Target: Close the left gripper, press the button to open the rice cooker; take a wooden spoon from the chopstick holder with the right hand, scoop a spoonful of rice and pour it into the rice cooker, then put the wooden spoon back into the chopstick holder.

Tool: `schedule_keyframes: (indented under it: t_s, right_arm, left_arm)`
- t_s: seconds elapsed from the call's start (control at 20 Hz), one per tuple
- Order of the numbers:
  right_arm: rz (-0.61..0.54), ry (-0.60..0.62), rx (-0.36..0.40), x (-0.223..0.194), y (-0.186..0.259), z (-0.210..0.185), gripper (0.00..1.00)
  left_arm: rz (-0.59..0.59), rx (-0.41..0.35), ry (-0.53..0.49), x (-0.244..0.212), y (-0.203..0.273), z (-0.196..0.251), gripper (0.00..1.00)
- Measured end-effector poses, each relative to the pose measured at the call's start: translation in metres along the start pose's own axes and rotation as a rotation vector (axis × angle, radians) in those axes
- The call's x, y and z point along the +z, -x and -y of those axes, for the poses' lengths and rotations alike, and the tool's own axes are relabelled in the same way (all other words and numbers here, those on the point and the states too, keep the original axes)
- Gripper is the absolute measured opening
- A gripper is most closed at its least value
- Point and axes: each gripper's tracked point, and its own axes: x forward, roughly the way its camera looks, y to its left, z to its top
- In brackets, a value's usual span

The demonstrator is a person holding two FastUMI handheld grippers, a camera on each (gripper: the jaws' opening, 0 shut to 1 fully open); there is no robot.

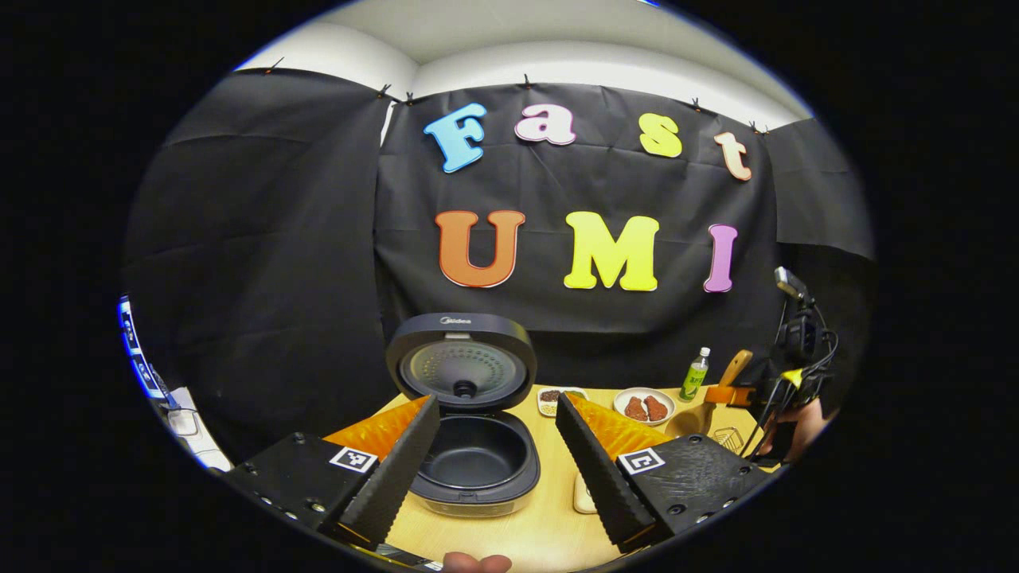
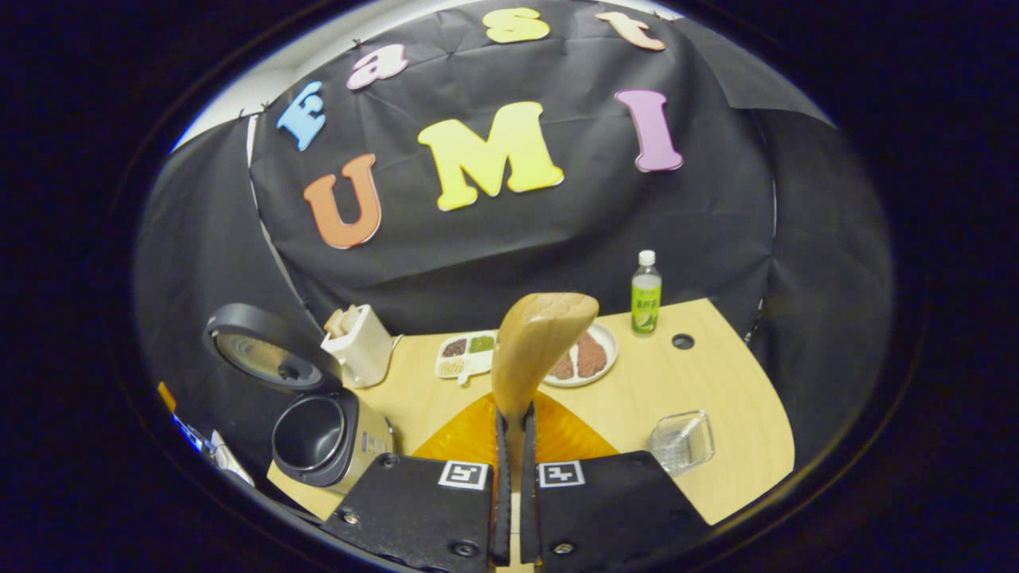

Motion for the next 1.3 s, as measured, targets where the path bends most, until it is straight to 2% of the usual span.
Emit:
schedule_keyframes:
  t_s: [0.3,0.6,0.7,1.0,1.3]
  right_arm:
    - [-0.105,-0.011,-0.125,-0.065,-0.043,0.017,0.10]
    - [-0.098,0.215,-0.244,-0.094,-0.064,0.031,0.10]
    - [-0.081,0.253,-0.249,-0.099,-0.066,0.027,0.10]
    - [-0.099,0.211,-0.165,-0.117,-0.069,-0.010,0.10]
    - [-0.150,0.084,-0.044,-0.129,-0.071,-0.042,0.10]
  left_arm:
    - [-0.011,0.061,0.010,-0.008,0.012,-0.033,0.95]
    - [-0.030,0.091,0.033,-0.015,0.012,-0.055,0.95]
    - [-0.039,0.093,0.043,-0.016,0.012,-0.058,0.95]
    - [-0.064,0.104,0.048,-0.023,0.011,-0.069,0.95]
    - [-0.075,0.129,0.077,-0.027,0.015,-0.077,0.95]
